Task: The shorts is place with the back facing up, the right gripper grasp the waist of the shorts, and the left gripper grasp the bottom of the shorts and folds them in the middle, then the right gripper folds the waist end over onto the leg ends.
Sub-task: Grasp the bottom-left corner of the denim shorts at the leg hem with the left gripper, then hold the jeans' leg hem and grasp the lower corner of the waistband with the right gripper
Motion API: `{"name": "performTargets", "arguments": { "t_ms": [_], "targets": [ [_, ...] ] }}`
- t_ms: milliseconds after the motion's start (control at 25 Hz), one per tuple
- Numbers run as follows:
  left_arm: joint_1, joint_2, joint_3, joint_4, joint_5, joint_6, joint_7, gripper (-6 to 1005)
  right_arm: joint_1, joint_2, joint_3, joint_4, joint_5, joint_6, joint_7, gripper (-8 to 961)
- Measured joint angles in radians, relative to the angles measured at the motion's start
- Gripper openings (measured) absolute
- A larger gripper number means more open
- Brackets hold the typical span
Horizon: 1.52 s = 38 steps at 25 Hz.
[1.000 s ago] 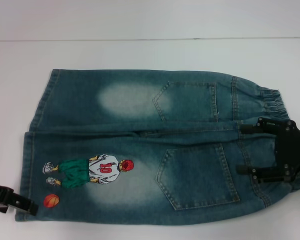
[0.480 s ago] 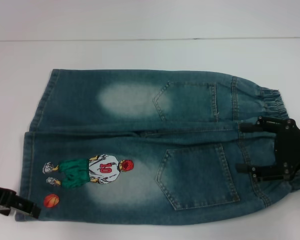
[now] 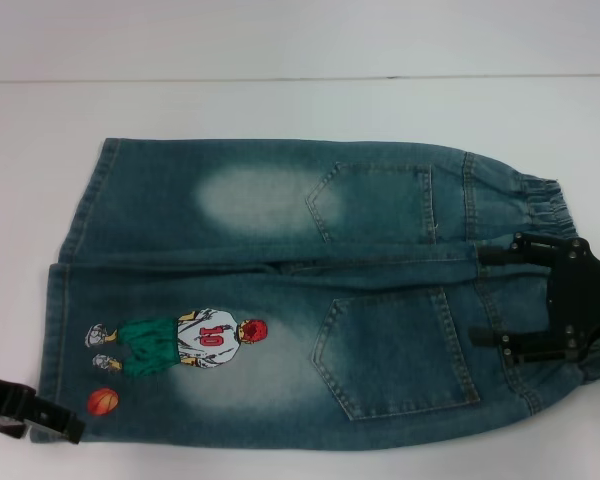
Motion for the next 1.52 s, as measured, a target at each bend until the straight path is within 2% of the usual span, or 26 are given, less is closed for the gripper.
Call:
{"name": "performTargets", "arguments": {
  "t_ms": [120,280,560,760,1000,1120,1320,1520],
  "targets": [
    [-0.001,0.001,0.000,-0.004,0.000,0.000,0.000,905,0.000,0.000,0.000,0.000,0.004,0.000,0.003,914],
    [-0.004,0.001,0.001,-0.006,-0.001,0.000,0.000,851,-0.001,0.000,0.000,0.001,0.012,-0.001,0.004,914],
    [-0.023,-0.019,0.007,-0.011,-0.002,0.006,0.002,800,-0.005,0.000,0.000,0.006,0.013,0.001,0.004,914],
    [-0.025,-0.022,0.035,-0.021,-0.002,-0.010,-0.005,777,-0.011,0.001,0.012,0.008,0.017,0.002,0.001,915],
    [-0.024,-0.022,0.055,-0.041,-0.002,-0.050,-0.005,610,-0.013,0.002,0.014,0.010,0.024,0.004,0.000,915],
    [-0.025,-0.030,0.084,-0.047,-0.002,-0.083,-0.008,373,-0.014,0.002,0.014,0.010,0.026,0.007,-0.001,915],
    [-0.025,-0.042,0.091,-0.017,-0.002,-0.103,-0.010,142,-0.014,0.001,0.014,0.011,0.035,0.009,-0.001,915],
    [-0.027,-0.044,0.099,-0.002,-0.005,-0.110,-0.008,78,-0.015,0.001,0.024,0.012,0.040,0.005,0.000,915]
  ]
}}
